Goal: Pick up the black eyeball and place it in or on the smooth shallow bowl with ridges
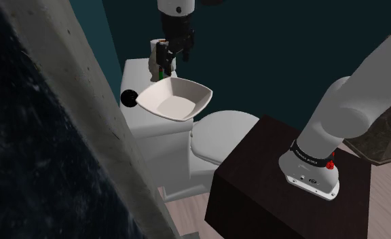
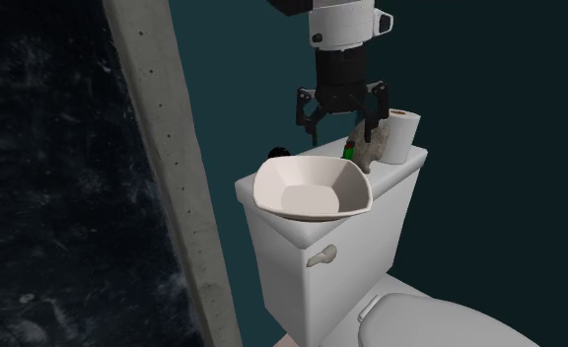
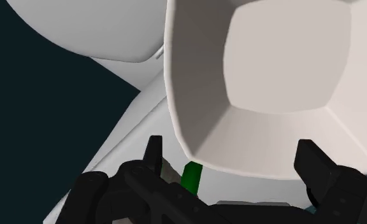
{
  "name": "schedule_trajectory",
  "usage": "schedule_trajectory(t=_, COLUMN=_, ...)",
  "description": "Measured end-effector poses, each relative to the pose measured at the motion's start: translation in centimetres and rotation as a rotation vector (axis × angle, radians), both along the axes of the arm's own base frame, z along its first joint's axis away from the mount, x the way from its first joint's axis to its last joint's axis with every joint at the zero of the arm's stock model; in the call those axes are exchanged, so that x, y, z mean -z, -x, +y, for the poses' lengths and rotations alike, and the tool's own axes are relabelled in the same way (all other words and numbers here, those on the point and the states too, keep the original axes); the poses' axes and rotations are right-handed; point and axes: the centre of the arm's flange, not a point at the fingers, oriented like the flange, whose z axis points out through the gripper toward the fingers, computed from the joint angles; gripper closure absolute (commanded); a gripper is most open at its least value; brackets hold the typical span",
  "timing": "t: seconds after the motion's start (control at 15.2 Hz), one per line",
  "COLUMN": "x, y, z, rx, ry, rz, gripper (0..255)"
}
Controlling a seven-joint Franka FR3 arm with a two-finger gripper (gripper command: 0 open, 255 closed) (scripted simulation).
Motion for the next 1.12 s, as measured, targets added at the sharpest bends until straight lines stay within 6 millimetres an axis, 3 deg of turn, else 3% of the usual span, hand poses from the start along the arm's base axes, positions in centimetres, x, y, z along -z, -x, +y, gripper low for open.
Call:
schedule_trajectory(t=0.86, x=4.9, y=-7.3, z=14.6, rx=-0.038, ry=0.039, rz=-0.017, gripper=0)
schedule_trajectory(t=1.12, x=6.6, y=-8.0, z=15.2, rx=-0.038, ry=0.043, rz=-0.018, gripper=0)
